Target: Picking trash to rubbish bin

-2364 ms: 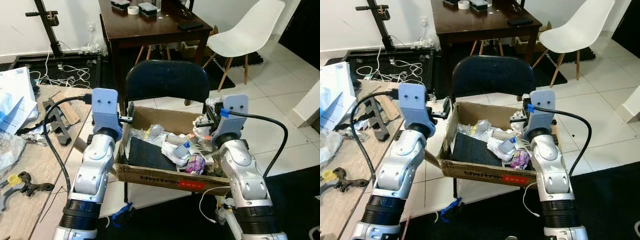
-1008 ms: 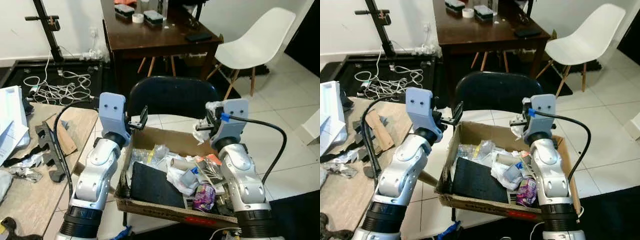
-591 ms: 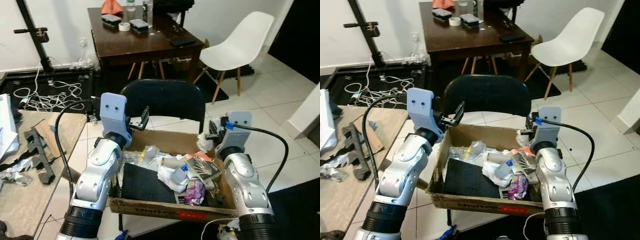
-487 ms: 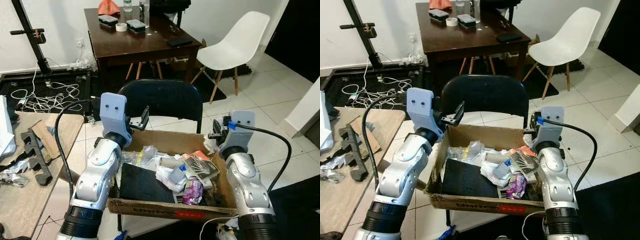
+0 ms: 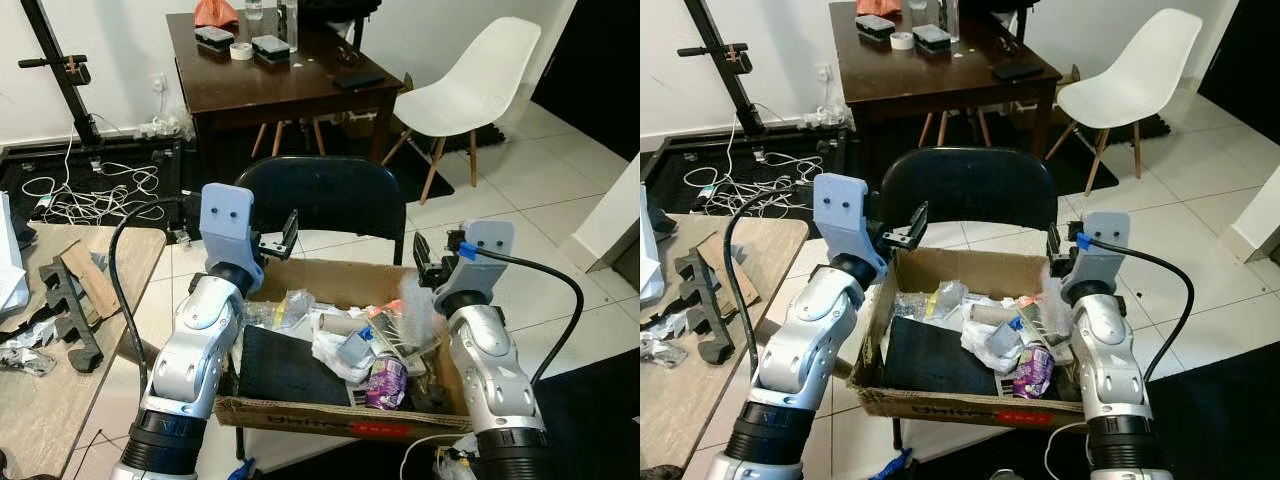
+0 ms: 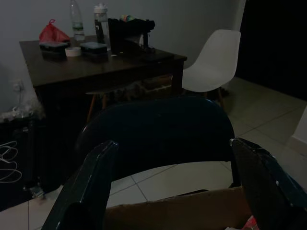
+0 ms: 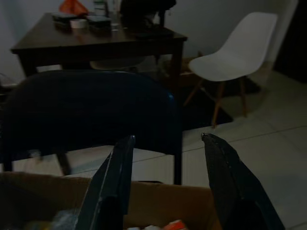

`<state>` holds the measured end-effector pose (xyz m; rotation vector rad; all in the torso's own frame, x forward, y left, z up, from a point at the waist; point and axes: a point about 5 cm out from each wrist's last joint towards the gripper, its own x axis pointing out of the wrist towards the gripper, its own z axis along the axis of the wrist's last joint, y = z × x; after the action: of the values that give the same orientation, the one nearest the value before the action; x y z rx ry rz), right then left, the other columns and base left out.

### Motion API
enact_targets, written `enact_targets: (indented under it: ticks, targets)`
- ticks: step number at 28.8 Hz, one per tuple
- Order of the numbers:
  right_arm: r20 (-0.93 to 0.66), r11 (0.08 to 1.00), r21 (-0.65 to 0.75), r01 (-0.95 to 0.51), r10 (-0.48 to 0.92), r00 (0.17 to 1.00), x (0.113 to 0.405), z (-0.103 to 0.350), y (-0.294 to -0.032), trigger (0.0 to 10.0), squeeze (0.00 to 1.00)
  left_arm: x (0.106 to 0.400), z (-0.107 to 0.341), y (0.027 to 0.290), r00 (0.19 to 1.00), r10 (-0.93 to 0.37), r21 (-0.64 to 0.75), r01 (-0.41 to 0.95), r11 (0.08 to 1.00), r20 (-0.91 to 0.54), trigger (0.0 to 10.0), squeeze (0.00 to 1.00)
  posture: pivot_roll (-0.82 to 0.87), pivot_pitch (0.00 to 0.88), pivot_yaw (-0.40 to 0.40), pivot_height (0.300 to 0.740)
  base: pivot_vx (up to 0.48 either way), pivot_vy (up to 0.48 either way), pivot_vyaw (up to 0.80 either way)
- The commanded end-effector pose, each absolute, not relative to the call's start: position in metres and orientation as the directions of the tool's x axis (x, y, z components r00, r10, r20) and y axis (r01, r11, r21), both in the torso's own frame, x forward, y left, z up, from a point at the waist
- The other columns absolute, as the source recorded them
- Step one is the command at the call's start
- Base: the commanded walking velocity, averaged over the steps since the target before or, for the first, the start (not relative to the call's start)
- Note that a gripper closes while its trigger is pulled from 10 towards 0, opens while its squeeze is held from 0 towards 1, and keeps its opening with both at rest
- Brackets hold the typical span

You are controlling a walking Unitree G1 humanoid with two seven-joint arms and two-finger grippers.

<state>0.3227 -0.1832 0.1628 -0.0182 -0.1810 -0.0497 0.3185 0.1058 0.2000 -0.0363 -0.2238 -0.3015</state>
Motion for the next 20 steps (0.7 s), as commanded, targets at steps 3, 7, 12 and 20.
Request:
enact_targets:
  ticks: [3,7,12,20]
  targets:
    - [0.193,0.998,-0.016,0.057,-0.053,0.98,0.324,0.164,-0.183,10.0,0.0,0.32,0.195,0.106,0.938,-0.288,0.005,0.293,0.956,0.194,10.0,0.0,-0.01,0.14,0.008,0.74,0.0,0.0,0.0]
    - [0.214,0.999,0.003,0.036,-0.036,0.976,0.323,0.167,-0.181,10.0,0.0,0.32,0.195,0.106,0.939,-0.285,-0.002,0.291,0.957,0.191,10.0,0.0,-0.01,0.14,0.008,0.74,0.0,0.0,0.0]
    - [0.23,1.0,0.015,0.023,-0.026,0.973,0.322,0.171,-0.177,10.0,0.0,0.32,0.195,0.106,0.939,-0.286,-0.014,0.294,0.956,0.191,10.0,0.0,-0.01,0.14,0.008,0.74,0.0,0.0,0.0]
    - [0.237,1.0,0.027,0.001,-0.008,0.971,0.323,0.173,-0.168,10.0,0.0,0.319,0.197,0.107,0.939,-0.284,-0.033,0.296,0.955,0.196,10.0,0.0,-0.01,0.14,0.008,0.74,-0.14,0.0,0.0]
